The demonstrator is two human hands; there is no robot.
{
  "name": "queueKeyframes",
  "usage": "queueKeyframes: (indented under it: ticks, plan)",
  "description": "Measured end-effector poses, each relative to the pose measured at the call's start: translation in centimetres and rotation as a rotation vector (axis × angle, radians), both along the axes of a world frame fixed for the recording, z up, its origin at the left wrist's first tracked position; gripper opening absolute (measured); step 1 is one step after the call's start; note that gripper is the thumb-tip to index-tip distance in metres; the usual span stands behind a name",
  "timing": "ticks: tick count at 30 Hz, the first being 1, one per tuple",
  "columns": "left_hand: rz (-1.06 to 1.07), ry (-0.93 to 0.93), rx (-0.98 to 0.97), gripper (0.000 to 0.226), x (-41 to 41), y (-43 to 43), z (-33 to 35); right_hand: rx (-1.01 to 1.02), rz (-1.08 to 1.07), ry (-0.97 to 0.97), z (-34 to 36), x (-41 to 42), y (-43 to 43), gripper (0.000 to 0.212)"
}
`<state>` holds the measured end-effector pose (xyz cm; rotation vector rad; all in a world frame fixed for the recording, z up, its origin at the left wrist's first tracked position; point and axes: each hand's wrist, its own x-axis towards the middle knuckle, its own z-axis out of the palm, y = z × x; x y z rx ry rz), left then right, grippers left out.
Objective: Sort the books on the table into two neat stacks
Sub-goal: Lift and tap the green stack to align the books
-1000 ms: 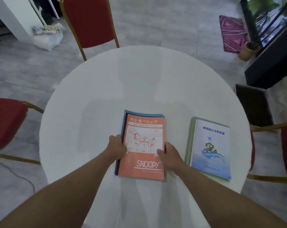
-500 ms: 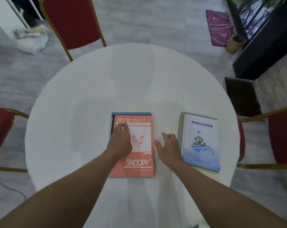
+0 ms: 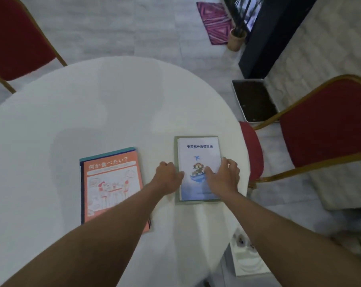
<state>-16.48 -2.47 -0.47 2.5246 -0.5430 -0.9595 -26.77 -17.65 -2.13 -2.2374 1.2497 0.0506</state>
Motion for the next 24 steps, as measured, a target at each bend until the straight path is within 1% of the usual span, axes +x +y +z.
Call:
queueKeyframes:
  ticks: [2,4,7,10,12,14,16,18,20,22,24]
  plan:
    - [0.02,0.049,0.005,0.054,-0.4,-1.1,-0.4,0.125,-0.042,0.022,-0.5,-0.3,-0.8,0.07]
    - [0.084,0.066,-0.017,0.054,-0.6,-1.8,-0.9,0.23,-0.064,-0.004,-1.0,-0.5,-1.1,0.066]
    - [0.305,0.151,-0.12,0.05,-0.3,-2.5,-1.4,0.276,-0.075,-0.041,-1.4,-0.5,-1.6,0.054]
    - [0.541,0.295,-0.2,0.046,0.1,-2.8,-1.6,0.356,-0.117,-0.077,-1.4,-0.3,-2.2,0.059]
    - [0.621,0.389,-0.246,0.039,0.2,-2.9,-1.6,0.398,-0.145,-0.1,-1.5,-0.3,-2.5,0.062]
    - [0.68,0.473,-0.299,0.037,0.0,-3.0,-1.1,0.425,-0.159,-0.124,-1.7,-0.3,-2.6,0.06]
    - [0.746,0.55,-0.381,0.042,-0.1,-3.3,-0.5,0.463,-0.178,-0.162,-1.7,-0.5,-2.6,0.054]
    - [0.804,0.611,-0.47,0.052,0.0,-3.5,0.4,0.523,-0.199,-0.225,-1.7,-0.8,-2.6,0.047]
    - [0.816,0.6,-0.513,0.059,0.0,-3.5,1.4,0.599,-0.221,-0.297,-1.3,-0.9,-2.4,0.049]
    - [0.808,0.537,-0.571,0.059,0.0,-3.3,2.3,0.651,-0.238,-0.359,-0.7,-0.6,-2.2,0.06]
    - [0.77,0.477,-0.627,0.057,0.1,-2.9,3.1,0.663,-0.22,-0.406,0.4,-0.1,-2.1,0.066]
